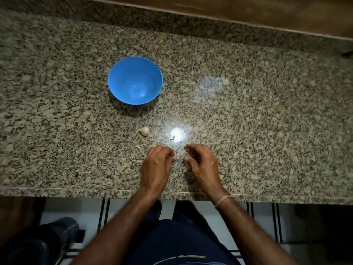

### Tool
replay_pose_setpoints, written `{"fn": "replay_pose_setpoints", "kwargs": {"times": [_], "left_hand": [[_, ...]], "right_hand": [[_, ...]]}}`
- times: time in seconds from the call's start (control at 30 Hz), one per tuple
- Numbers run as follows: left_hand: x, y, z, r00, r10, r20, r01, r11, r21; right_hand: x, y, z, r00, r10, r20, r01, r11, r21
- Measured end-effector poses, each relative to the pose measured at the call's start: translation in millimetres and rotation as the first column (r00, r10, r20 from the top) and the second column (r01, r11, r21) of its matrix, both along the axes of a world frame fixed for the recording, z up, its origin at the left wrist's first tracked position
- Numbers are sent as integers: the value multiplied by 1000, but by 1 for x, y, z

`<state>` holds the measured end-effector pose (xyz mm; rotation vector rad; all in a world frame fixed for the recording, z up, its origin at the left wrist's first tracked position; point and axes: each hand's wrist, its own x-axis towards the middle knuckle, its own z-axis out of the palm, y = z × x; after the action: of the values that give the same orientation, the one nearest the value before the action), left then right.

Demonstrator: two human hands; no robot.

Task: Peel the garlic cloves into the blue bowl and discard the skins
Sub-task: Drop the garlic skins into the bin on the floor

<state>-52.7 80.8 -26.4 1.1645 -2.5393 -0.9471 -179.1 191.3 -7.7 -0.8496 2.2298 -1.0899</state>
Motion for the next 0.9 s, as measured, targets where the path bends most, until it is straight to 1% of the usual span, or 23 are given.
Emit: {"fn": "replay_pose_setpoints", "kwargs": {"times": [0.07,0.1,0.17,0.27,0.3,0.43,0.5,0.57,0.6,0.63,0.67,0.7,0.73,0.77,0.8,0.83,0.9], "left_hand": [[-2,2,1,999,43,12,-43,999,-2],[-1,4,2,997,72,9,-72,997,13],[1,9,4,988,152,-13,-150,987,60],[8,15,11,954,297,-43,-290,949,127],[9,18,13,941,335,-53,-325,935,141],[6,25,25,886,456,-84,-434,880,193],[1,24,27,867,493,-80,-465,855,227],[1,22,29,845,528,-81,-496,832,247],[0,21,31,835,543,-90,-507,822,258],[1,21,32,824,558,-97,-519,813,264],[4,20,33,807,581,-106,-538,798,272],[8,19,34,786,607,-115,-558,777,290],[14,19,35,763,634,-126,-577,755,311],[22,18,34,740,660,-132,-596,734,325],[32,18,33,715,686,-137,-618,712,334],[42,18,32,692,707,-145,-636,692,342],[70,18,32,633,757,-165,-681,645,347]], "right_hand": [[-9,-10,-1,998,58,10,-57,998,-13],[-13,-16,-2,996,92,-9,-93,995,-23],[-21,-30,-5,982,169,-87,-172,985,-25],[-26,-54,-13,924,294,-243,-298,954,22],[-26,-60,-15,907,321,-274,-327,945,27],[-26,-68,-17,866,332,-375,-351,936,20],[-27,-69,-17,824,361,-437,-358,929,94],[-26,-70,-14,756,415,-506,-373,908,189],[-27,-70,-14,719,448,-531,-382,893,236],[-26,-70,-11,706,471,-529,-388,882,267],[-23,-70,-9,724,474,-502,-392,880,267],[-17,-69,-5,797,449,-404,-387,893,230],[-9,-70,-3,882,407,-235,-374,911,176],[1,-71,-2,932,358,-55,-348,927,137],[14,-74,-1,945,312,97,-321,941,109],[26,-77,0,937,277,212,-301,950,89],[61,-84,5,881,248,403,-283,959,30]]}}
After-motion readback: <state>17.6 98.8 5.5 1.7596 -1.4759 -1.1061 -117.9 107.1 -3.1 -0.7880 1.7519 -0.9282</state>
